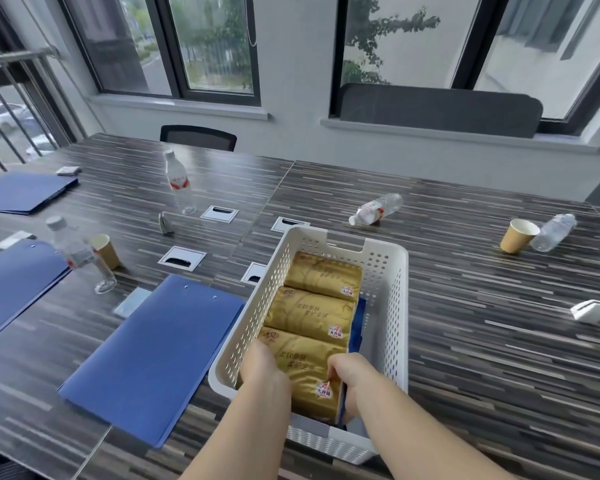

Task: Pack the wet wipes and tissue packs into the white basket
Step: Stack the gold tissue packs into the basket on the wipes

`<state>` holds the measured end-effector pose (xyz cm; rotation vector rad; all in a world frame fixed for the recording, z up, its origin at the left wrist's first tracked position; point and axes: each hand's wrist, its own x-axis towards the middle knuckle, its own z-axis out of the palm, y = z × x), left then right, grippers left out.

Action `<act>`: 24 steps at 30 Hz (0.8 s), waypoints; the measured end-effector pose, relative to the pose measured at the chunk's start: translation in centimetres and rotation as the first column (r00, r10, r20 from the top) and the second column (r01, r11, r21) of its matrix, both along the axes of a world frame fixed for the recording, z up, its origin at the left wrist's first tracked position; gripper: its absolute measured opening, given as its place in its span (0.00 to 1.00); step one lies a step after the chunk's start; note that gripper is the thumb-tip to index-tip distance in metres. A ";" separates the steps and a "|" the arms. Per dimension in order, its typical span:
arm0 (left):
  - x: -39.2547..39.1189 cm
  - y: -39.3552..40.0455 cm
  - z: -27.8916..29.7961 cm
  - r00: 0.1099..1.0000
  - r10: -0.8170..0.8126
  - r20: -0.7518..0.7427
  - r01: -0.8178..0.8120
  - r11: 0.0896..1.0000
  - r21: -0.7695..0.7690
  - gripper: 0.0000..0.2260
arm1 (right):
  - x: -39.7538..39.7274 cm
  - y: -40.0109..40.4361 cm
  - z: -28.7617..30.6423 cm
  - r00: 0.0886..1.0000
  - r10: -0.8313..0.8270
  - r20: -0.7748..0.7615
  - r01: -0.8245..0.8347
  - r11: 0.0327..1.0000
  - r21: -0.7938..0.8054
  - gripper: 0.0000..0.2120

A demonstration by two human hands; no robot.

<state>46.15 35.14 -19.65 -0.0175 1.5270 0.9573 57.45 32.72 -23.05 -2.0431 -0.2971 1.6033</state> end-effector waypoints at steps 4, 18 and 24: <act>0.0 0.0 0.7 0.997 0.075 -0.002 -0.075 0.997 0.028 0.10 | 0.3 -0.6 1.2 0.990 -0.133 -0.042 0.136 0.985 0.104 0.09; -0.3 0.0 4.5 0.979 0.149 0.139 -0.155 0.987 0.031 0.07 | 1.6 1.0 4.1 0.989 -0.142 0.035 0.113 0.895 0.432 0.33; -0.5 0.1 5.5 0.989 0.049 0.138 -0.052 0.998 0.021 0.07 | 2.0 0.0 6.5 0.994 -0.088 0.063 0.046 0.870 0.491 0.30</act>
